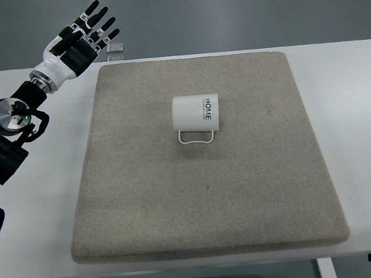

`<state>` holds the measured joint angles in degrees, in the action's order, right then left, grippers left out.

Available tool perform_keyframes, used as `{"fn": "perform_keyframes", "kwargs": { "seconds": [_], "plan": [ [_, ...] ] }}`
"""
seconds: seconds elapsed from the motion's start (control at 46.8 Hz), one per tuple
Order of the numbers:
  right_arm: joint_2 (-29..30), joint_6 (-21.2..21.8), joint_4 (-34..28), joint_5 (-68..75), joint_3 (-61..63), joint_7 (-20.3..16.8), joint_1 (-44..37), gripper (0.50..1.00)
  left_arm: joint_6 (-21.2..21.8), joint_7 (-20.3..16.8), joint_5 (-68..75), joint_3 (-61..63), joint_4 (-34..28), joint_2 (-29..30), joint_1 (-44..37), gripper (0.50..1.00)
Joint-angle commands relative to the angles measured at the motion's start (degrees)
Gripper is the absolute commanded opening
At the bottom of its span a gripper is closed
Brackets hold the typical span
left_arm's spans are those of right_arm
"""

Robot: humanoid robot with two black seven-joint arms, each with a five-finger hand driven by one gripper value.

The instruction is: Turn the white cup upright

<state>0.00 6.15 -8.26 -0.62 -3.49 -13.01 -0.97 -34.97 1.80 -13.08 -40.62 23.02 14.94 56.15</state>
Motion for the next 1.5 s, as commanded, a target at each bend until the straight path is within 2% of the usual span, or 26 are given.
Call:
{"fn": "perform_keyframes", "kwargs": {
  "seconds": [0.0,0.214,0.406,0.556,0.812,1.133,1.475],
  "plan": [
    [0.0,0.0,0.0,0.0,-0.03,0.0,0.0,0.93,-0.03,-0.13,4.01,0.02,0.0,0.09,0.62,0.994],
    [0.0,0.0,0.0,0.0,-0.03,0.0,0.0,0.93,-0.03,-2.41,16.06,-0.07,0.44,0.97,1.94,0.994],
    [0.0,0.0,0.0,0.0,-0.03,0.0,0.0,0.93,-0.03,-2.76,22.91,0.02,1.49,1.06,3.44,0.994],
    [0.0,0.0,0.0,0.0,-0.03,0.0,0.0,0.93,-0.03,-3.2,33.54,0.02,6.15,3.16,3.96,0.994],
    [0.0,0.0,0.0,0.0,-0.03,0.0,0.0,0.93,-0.03,-6.89,47.26,1.07,12.74,5.71,4.49,0.992],
    [0.0,0.0,0.0,0.0,0.06,0.0,0.0,0.93,-0.03,-6.89,60.53,3.44,21.36,7.91,4.76,0.994],
    [0.0,0.0,0.0,0.0,0.06,0.0,0.0,0.93,-0.03,-6.81,76.7,5.11,27.51,8.0,6.07,0.988]
  ]
}}
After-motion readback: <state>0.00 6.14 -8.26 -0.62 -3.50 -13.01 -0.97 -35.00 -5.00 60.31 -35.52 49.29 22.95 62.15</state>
